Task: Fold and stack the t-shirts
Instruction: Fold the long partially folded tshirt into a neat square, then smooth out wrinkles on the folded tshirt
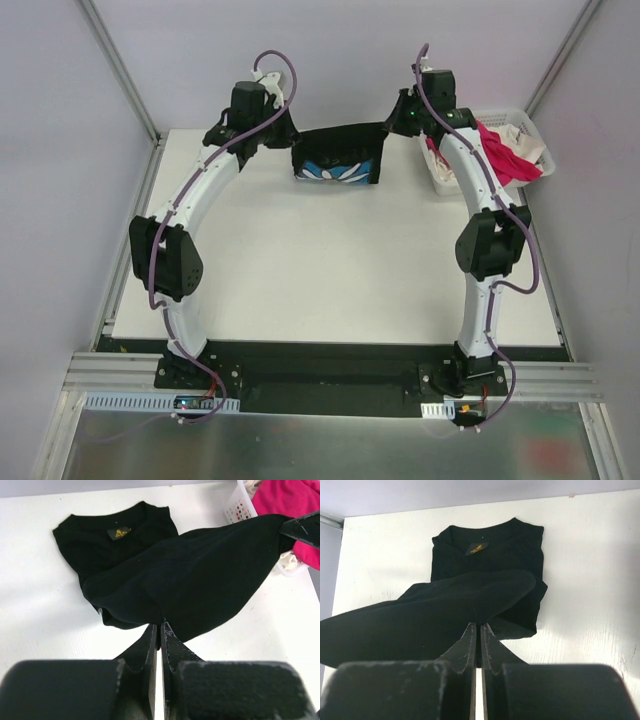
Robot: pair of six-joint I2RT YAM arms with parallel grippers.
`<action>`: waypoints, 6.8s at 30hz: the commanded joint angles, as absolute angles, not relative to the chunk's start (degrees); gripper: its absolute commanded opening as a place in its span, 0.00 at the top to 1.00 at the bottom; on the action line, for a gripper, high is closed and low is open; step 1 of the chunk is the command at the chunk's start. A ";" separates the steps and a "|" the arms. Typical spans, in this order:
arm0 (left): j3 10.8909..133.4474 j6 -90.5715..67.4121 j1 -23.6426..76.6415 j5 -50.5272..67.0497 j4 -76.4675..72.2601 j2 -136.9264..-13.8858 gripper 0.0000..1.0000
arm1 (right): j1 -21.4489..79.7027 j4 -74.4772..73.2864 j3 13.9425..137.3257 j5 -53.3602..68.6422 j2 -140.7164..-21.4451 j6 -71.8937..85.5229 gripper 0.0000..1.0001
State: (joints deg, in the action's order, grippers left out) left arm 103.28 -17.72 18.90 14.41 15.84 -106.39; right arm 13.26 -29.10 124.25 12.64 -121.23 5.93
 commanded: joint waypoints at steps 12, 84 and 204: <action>109.78 -15.21 14.06 13.80 17.67 -111.45 1.00 | 10.55 -26.20 126.47 11.43 -125.06 3.43 0.99; 61.79 -22.68 26.28 8.97 17.49 -66.71 1.00 | 15.47 -22.24 64.07 16.26 -68.38 5.10 0.99; 85.42 -19.15 19.86 21.18 12.83 -101.67 0.11 | 20.04 -15.73 86.83 20.74 -105.29 10.99 0.96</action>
